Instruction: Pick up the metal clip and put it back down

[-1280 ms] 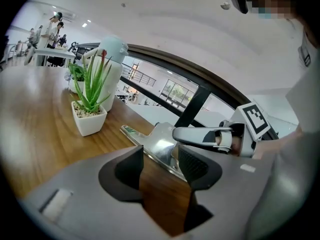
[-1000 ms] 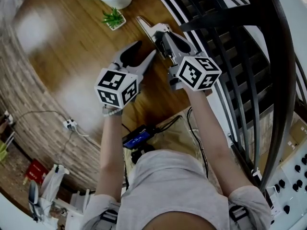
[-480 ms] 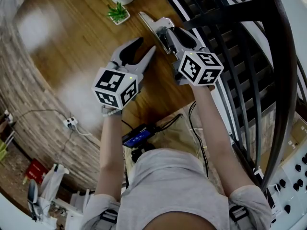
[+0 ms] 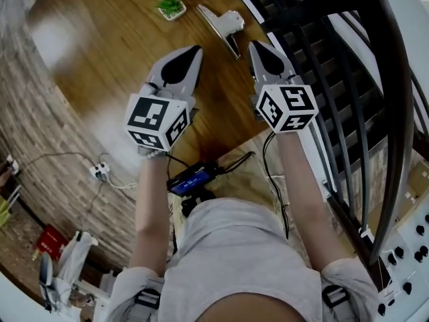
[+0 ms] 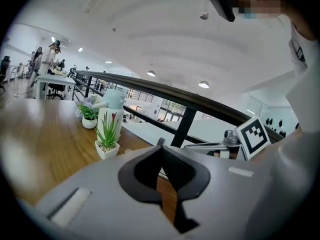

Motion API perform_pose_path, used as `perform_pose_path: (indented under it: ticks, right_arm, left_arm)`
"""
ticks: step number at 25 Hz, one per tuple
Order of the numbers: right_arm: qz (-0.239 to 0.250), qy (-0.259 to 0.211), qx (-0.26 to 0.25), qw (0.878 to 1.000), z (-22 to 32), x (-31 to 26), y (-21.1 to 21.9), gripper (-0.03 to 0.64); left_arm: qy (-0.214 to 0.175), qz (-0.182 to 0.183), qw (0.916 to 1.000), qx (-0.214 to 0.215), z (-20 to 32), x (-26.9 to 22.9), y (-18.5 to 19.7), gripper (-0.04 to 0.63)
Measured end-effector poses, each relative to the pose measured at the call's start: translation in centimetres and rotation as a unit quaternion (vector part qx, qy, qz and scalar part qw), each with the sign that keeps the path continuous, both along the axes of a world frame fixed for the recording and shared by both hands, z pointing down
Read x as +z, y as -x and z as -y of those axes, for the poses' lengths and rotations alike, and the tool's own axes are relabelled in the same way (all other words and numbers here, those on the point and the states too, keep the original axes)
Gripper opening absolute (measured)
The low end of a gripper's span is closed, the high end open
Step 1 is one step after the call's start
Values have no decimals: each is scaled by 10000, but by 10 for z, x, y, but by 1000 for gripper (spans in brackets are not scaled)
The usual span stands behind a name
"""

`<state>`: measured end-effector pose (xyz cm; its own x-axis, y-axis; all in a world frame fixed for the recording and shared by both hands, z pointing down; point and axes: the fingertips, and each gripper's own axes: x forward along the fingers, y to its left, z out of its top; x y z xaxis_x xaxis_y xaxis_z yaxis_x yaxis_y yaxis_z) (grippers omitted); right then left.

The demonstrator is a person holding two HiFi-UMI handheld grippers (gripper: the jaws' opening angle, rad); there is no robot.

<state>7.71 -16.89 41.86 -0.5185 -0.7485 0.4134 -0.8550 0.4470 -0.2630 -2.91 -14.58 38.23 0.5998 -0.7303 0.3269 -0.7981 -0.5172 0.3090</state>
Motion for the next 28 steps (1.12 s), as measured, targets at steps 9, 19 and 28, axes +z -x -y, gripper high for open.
perform_pose_path:
  ticks: [9,19,28]
  right_arm:
    - [52,-417,-277,9987,-36,-41,15,0]
    - [17,-963,-150,9952,-78,-87,18,2]
    - [-71,-1122,-407,9928,-117,-103,30,2]
  left_arm:
    - [-432,123,9986,261,-28,-35,2,12]
    - [-816,272,9960,230,-67,-70,21,12]
    - [-975,280,9947,182,-101,-85,45,12]
